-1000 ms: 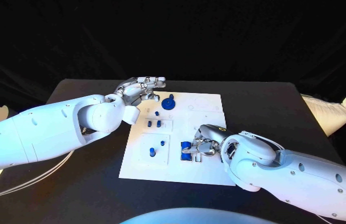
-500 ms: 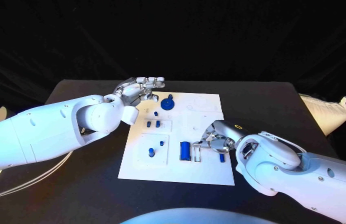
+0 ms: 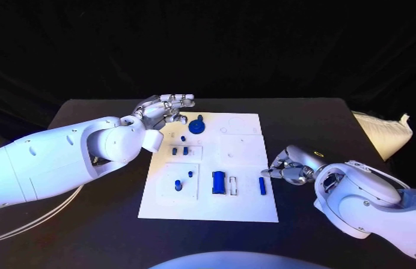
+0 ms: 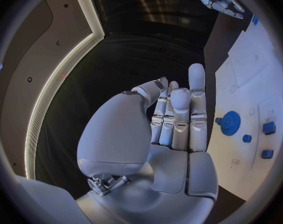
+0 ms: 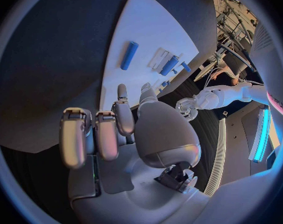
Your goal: Assemble the parts on the task board
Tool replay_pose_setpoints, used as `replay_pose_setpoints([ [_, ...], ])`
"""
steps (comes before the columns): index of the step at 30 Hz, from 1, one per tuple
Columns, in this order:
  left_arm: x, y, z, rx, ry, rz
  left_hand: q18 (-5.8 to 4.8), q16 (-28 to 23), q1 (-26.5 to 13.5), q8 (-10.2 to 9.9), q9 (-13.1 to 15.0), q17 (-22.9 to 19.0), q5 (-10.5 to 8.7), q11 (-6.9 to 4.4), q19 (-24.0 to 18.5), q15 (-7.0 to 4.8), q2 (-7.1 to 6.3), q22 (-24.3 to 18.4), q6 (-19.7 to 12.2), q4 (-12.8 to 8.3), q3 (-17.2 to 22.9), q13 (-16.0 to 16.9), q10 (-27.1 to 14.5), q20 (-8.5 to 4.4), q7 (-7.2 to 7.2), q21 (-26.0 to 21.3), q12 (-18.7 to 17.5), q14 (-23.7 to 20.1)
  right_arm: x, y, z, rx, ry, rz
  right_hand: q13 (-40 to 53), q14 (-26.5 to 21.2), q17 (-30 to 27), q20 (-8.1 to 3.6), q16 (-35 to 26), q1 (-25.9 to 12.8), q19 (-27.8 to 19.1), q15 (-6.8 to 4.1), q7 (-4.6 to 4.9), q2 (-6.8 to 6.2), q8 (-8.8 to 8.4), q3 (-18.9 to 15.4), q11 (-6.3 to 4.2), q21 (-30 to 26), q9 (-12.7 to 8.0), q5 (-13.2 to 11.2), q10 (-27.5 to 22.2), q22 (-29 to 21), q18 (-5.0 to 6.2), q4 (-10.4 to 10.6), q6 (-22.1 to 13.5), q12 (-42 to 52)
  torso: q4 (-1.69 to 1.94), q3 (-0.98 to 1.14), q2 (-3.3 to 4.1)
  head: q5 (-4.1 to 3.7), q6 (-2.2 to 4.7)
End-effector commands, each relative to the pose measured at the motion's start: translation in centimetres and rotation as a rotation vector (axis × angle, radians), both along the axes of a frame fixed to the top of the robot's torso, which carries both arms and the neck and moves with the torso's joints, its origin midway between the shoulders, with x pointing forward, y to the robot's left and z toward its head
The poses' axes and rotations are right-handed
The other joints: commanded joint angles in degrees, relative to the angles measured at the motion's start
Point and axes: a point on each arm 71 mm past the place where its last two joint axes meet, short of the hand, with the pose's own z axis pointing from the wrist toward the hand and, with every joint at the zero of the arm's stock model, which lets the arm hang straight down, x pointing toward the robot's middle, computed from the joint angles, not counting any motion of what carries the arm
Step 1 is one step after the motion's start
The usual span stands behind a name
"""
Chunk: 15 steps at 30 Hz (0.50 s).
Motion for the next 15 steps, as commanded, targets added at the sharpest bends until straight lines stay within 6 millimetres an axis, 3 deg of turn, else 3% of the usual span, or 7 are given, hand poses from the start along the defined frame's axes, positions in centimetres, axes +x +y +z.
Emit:
replay_pose_setpoints([
  [1,-0.1,-0.4,0.2,-0.012,-0.010,-0.020,0.57,-0.3,-0.5,0.2,-0.1,-0.1,0.17,-0.02,-0.3,0.01,0.12,0.0,-0.3,0.1,-0.3,-0.1,-0.4,0.12,0.25,-0.4,0.4,-0.3,-0.3,-0.2,-0.5,-0.057,0.004,0.030,0.0,4.5,6.4,0.33,0.0,1.3,1.9,0.07,-0.12,0.77,-0.20,0.1,-0.17,-0.3,-0.1,0.0,0.3,5.8,-0.70,-0.3,0.6,0.2,-0.41,0.02,-0.10,-0.13,0.12],
  [15,-0.1,-0.4,0.1,-0.011,-0.009,-0.022,0.57,-0.3,-0.5,0.2,-0.1,-0.1,0.17,-0.02,-0.3,0.01,0.12,0.0,-0.3,0.1,-0.3,-0.1,-0.4,0.12,0.25,-0.4,0.4,-0.3,-0.7,1.1,-2.8,-0.082,0.042,0.067,0.0,4.5,6.3,0.26,-0.1,1.5,1.9,-0.04,-0.34,0.82,-0.09,0.3,-0.34,-0.3,0.0,-0.2,0.3,5.7,-0.68,-0.4,1.3,0.0,-0.16,0.01,-0.02,-0.09,-0.02],
])
